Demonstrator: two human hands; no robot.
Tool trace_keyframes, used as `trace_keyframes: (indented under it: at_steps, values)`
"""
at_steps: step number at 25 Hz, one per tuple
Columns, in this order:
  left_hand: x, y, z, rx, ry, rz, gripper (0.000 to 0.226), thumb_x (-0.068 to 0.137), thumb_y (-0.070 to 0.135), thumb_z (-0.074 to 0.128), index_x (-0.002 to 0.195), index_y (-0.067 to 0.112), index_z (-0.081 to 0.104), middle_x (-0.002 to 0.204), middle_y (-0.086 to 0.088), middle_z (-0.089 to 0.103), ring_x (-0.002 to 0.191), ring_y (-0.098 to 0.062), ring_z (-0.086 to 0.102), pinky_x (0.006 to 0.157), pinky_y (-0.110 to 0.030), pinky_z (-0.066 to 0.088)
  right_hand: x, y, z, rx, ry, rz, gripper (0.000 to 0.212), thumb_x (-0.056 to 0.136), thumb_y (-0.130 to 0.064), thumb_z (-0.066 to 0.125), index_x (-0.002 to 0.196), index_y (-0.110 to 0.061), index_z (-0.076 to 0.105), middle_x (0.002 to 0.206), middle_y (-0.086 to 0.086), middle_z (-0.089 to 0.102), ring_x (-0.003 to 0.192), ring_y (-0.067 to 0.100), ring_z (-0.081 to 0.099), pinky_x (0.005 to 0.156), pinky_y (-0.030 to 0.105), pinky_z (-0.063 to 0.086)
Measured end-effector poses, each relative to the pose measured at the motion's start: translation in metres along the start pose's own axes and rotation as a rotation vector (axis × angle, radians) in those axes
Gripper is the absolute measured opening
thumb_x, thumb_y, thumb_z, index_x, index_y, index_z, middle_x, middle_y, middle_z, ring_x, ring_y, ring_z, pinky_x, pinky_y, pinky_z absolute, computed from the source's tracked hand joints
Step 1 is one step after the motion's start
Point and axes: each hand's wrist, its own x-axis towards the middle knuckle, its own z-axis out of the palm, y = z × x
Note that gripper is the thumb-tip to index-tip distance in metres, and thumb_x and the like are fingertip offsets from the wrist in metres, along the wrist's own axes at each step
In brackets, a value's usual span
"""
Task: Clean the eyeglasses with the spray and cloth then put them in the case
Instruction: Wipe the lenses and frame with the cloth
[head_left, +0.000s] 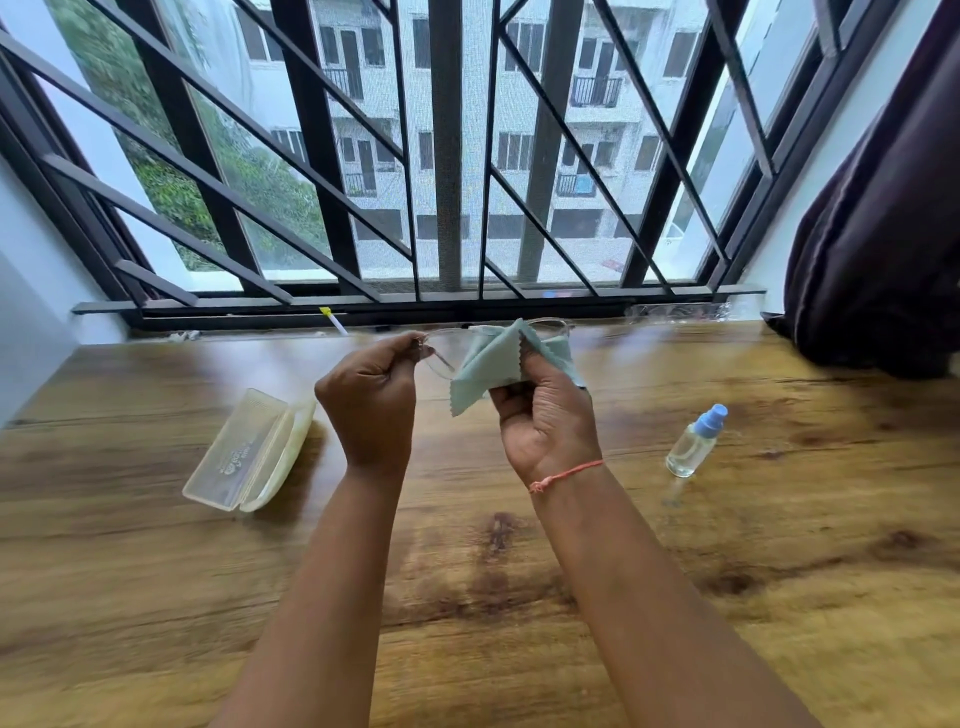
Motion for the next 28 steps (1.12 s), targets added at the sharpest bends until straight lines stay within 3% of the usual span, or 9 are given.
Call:
trace_keyframes:
  at_steps: [3, 6, 10, 13, 17, 18, 22, 25, 28]
  values:
    - [-0.001, -0.002, -0.002, 0.01, -0.001, -0.014, 0.011, 0.072, 0.009, 0.074, 0.083, 0.006, 0.075, 0.076, 0.001, 0.071, 0.069, -0.007, 0.066, 0.062, -0.021, 0.05, 0.003, -0.01, -0.006, -0.024, -0.035, -0.054, 0.024, 0.075, 0.014, 0.058, 0.082, -0.009, 0.058, 0.067, 0.012, 0.066, 0.062, 0.025, 0.067, 0.059, 0.032, 0.057]
    - [0.0, -0.003, -0.003, 0.009, -0.01, -0.034, 0.011, 0.072, 0.009, 0.074, 0.083, 0.006, 0.075, 0.076, -0.002, 0.072, 0.069, -0.007, 0.066, 0.063, -0.02, 0.051, 0.004, -0.015, -0.008, -0.066, -0.046, -0.057, 0.026, 0.072, 0.019, 0.058, 0.081, -0.005, 0.059, 0.062, 0.011, 0.068, 0.059, 0.023, 0.069, 0.057, 0.031, 0.058]
    - [-0.002, -0.001, -0.005, 0.007, -0.022, -0.028, 0.013, 0.072, 0.01, 0.075, 0.083, 0.004, 0.074, 0.076, -0.003, 0.072, 0.07, -0.01, 0.067, 0.064, -0.021, 0.051, 0.0, -0.015, -0.007, -0.198, -0.033, -0.033, 0.03, 0.065, 0.024, 0.059, 0.077, -0.003, 0.059, 0.073, 0.014, 0.064, 0.066, 0.025, 0.065, 0.061, 0.032, 0.058]
    - [-0.005, 0.0, -0.006, 0.01, -0.019, -0.035, 0.014, 0.071, 0.01, 0.075, 0.084, 0.005, 0.074, 0.076, -0.005, 0.073, 0.07, -0.006, 0.066, 0.064, -0.019, 0.05, -0.001, -0.015, -0.003, -0.192, 0.005, -0.032, 0.025, 0.059, 0.009, 0.071, 0.078, -0.005, 0.062, 0.074, 0.011, 0.063, 0.064, 0.02, 0.064, 0.06, 0.033, 0.057]
    - [-0.002, -0.001, -0.008, 0.01, -0.025, -0.027, 0.013, 0.072, 0.012, 0.075, 0.084, 0.006, 0.074, 0.076, -0.001, 0.072, 0.068, -0.008, 0.066, 0.063, -0.019, 0.05, 0.004, -0.02, -0.005, -0.111, 0.023, -0.005, 0.007, 0.08, -0.005, 0.065, 0.085, -0.008, 0.061, 0.075, 0.012, 0.063, 0.067, 0.024, 0.064, 0.054, 0.035, 0.059]
    - [0.0, -0.001, -0.008, 0.01, -0.025, -0.039, 0.012, 0.072, 0.011, 0.075, 0.083, 0.006, 0.075, 0.076, -0.002, 0.072, 0.069, -0.008, 0.067, 0.063, -0.019, 0.05, 0.005, -0.022, -0.006, -0.103, 0.011, 0.008, 0.004, 0.083, -0.003, 0.061, 0.083, -0.007, 0.06, 0.074, 0.013, 0.064, 0.066, 0.025, 0.064, 0.055, 0.036, 0.059]
    - [0.003, -0.005, -0.007, -0.002, -0.013, -0.098, 0.013, 0.072, 0.011, 0.074, 0.083, 0.006, 0.075, 0.078, 0.0, 0.071, 0.072, -0.002, 0.064, 0.067, -0.012, 0.048, 0.006, -0.025, -0.013, -0.158, -0.105, 0.063, 0.03, 0.08, 0.02, 0.04, 0.091, -0.002, 0.059, 0.079, 0.019, 0.065, 0.071, 0.026, 0.066, 0.059, 0.033, 0.059]
    - [0.001, -0.006, -0.006, -0.017, -0.016, -0.11, 0.013, 0.072, 0.013, 0.074, 0.084, 0.006, 0.075, 0.078, 0.0, 0.072, 0.072, -0.004, 0.066, 0.067, -0.011, 0.048, 0.003, -0.024, -0.014, -0.202, -0.147, 0.056, 0.036, 0.069, 0.025, 0.049, 0.091, -0.001, 0.06, 0.067, 0.012, 0.07, 0.06, 0.02, 0.068, 0.055, 0.027, 0.058]
    - [-0.001, -0.005, -0.005, -0.021, -0.023, -0.086, 0.013, 0.073, 0.013, 0.074, 0.084, 0.006, 0.075, 0.079, 0.003, 0.07, 0.072, -0.002, 0.065, 0.066, -0.009, 0.048, 0.002, -0.022, -0.013, -0.269, -0.109, 0.049, 0.031, 0.056, 0.021, 0.062, 0.079, 0.0, 0.063, 0.069, 0.015, 0.068, 0.061, 0.024, 0.068, 0.059, 0.03, 0.058]
